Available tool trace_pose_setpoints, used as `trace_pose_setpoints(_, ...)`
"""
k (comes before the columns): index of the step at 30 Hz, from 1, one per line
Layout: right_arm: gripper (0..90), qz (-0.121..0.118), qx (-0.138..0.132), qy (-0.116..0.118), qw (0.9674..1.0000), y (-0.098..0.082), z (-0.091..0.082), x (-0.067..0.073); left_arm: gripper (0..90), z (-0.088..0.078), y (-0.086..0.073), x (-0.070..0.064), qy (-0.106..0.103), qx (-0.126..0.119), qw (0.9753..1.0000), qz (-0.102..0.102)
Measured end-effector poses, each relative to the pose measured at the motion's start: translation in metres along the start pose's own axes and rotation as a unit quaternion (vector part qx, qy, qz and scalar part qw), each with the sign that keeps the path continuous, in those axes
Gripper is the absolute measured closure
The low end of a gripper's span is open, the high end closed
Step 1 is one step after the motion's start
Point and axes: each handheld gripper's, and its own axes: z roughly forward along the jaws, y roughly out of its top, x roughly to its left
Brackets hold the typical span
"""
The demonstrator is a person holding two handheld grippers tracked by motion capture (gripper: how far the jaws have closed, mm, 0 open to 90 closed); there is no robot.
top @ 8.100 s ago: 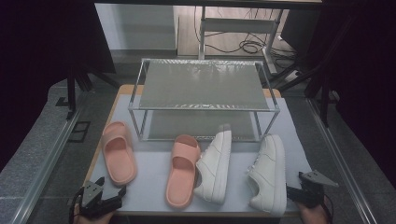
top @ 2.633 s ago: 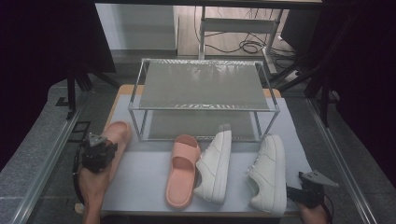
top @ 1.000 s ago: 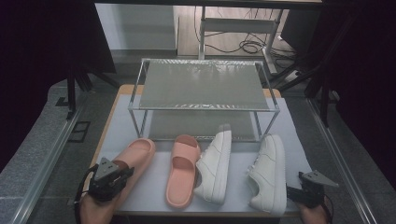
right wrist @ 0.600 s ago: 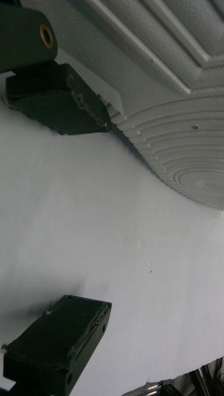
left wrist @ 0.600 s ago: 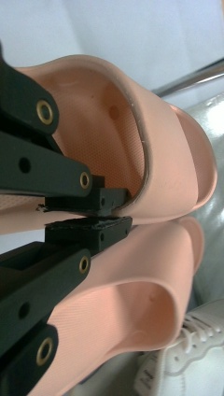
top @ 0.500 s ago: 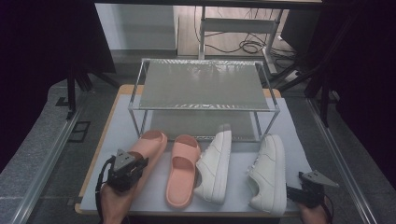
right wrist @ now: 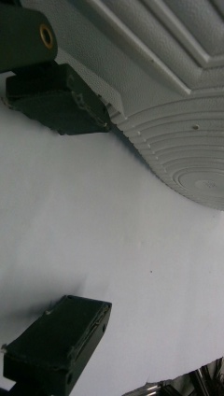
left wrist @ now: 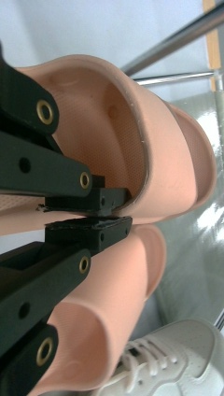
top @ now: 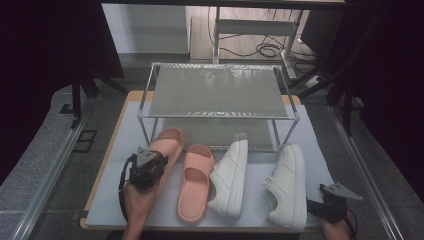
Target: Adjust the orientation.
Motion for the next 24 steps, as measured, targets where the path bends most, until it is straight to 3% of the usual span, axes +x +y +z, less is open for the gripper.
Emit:
trace_pose_setpoints(12,12.2,0.000,0.000,0.000,1.0000,0.000,0.000,0.000,84.9,0.029,0.016,0.000,0.013,-0.006,0.9999,-0.006)
trace_pose_setpoints(24,12.1,0.000,0.000,0.000,1.0000,0.000,0.000,0.000,84.4,0.058,0.030,-0.002,0.038,-0.011,0.9991,-0.016)
